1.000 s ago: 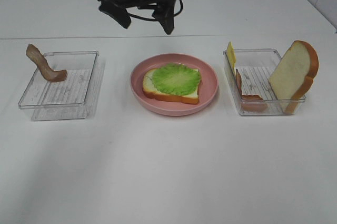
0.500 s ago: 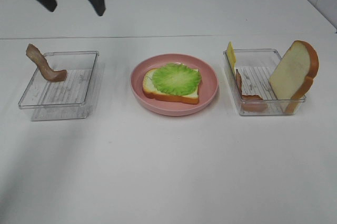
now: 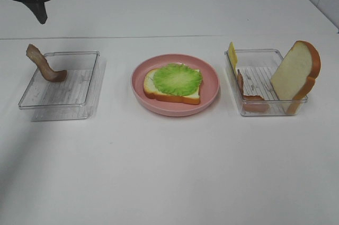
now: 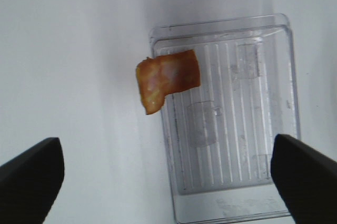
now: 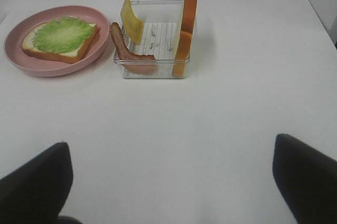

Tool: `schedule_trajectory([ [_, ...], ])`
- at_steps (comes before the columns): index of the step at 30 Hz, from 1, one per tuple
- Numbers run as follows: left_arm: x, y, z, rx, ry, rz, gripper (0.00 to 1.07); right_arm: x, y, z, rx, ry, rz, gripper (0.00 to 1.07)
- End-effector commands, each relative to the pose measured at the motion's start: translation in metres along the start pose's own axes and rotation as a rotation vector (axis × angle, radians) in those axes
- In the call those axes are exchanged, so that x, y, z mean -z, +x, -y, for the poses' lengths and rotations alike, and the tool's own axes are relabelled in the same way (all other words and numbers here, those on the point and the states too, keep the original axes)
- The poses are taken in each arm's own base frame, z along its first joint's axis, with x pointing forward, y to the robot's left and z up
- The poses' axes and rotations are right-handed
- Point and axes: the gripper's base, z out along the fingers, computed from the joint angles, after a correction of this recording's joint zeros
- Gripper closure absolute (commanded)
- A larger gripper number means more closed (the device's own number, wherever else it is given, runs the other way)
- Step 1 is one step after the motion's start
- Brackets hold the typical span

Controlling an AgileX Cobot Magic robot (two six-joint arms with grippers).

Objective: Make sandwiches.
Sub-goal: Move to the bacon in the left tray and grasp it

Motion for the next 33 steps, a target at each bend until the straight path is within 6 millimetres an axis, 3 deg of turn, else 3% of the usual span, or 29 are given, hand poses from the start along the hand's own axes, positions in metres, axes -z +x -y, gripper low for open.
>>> schedule_trajectory([
  [1, -0.016, 0.006, -0.016, -0.006, -0.001, -0.085, 0.06, 0.003, 0.002, 0.0, -0.002, 0.002, 0.021, 0.09],
  [12, -0.068, 0.0, -0.021, -0.045, 0.003, -0.071, 0.08, 0.003, 0.002, 0.0, -0.003, 0.002, 0.021, 0.09],
  [23, -0.094, -0.002, -0.019, -0.044, 0.019, -0.06, 0.1, 0.003, 0.002, 0.0, -0.003, 0.002, 0.021, 0.09],
  [33, -0.103, -0.002, -0.018, -0.048, 0.035, -0.061, 0.35, 0.003, 0.002, 0.0, -0.003, 0.002, 0.021, 0.09],
])
